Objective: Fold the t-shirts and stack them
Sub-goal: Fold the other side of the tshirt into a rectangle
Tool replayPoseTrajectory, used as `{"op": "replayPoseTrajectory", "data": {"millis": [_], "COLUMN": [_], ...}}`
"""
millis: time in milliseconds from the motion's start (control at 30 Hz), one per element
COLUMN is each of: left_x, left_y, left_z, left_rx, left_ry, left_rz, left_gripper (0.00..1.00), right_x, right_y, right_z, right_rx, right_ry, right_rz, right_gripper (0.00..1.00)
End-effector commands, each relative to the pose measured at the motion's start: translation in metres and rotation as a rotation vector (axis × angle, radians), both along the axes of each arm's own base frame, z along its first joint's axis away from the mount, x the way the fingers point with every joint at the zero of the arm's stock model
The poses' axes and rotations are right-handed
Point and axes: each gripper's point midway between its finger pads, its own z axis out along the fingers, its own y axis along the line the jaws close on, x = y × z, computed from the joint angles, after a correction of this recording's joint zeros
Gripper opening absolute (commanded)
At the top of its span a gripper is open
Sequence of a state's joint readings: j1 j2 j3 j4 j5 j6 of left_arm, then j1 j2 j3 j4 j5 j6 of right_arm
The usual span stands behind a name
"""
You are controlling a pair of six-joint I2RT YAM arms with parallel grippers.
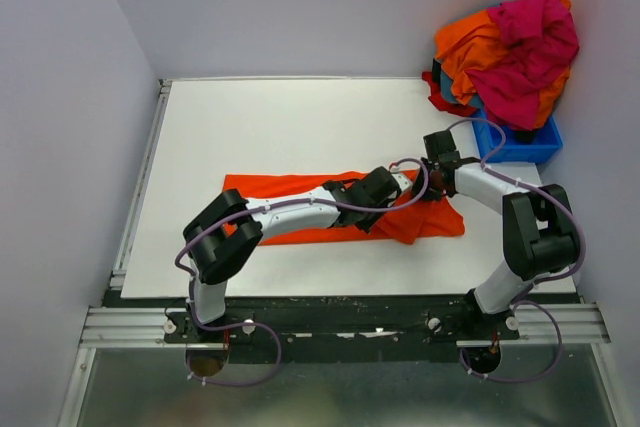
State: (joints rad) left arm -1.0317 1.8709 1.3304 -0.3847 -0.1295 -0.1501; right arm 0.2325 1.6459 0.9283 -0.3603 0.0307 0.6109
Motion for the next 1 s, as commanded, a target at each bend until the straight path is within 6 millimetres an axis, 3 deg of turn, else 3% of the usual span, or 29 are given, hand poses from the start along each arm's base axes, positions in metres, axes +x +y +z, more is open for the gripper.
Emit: {"op": "replayPoseTrajectory", "data": {"millis": [0,167,267,367,567,733,833,867,967], "left_x": [-0.012,-0.016,-0.009,-0.007,0.011,0.042,0.058,0.062,0.07], "left_y": [0.02,0.02,0.025,0.022,0.018,0.006,-0.013,-0.019,-0.041], "left_z": [-0.007,-0.011,-0.007,0.008,0.045,0.071,0.062,0.048,0.032], "left_rx": [0.028,0.013,0.025,-0.029,-0.203,-0.332,-0.331,-0.317,-0.35], "left_ry": [0.069,0.084,0.056,0.032,0.064,0.077,0.104,0.13,0.175], "left_rz": [0.009,-0.005,0.031,0.031,0.063,0.113,0.147,0.156,0.155], "left_gripper": [0.0,0.19,0.51,0.61,0.61,0.56,0.44,0.39,0.18], "right_x": [0.0,0.0,0.0,0.001,0.001,-0.016,-0.039,-0.047,-0.072], "right_y": [-0.001,-0.002,-0.003,-0.002,-0.006,-0.007,0.003,0.008,0.019], "right_z": [-0.002,-0.002,-0.002,0.001,0.028,0.043,0.035,0.03,0.009], "right_rx": [-0.002,-0.007,-0.014,-0.01,-0.014,0.004,0.081,0.115,0.202], "right_ry": [0.011,0.011,0.013,0.003,-0.071,-0.074,-0.039,-0.023,0.04], "right_rz": [-0.012,-0.016,-0.02,-0.012,-0.004,-0.008,-0.003,0.002,0.014], "right_gripper": [0.01,0.01,0.01,0.01,0.01,0.01,0.01,0.01,0.01]}}
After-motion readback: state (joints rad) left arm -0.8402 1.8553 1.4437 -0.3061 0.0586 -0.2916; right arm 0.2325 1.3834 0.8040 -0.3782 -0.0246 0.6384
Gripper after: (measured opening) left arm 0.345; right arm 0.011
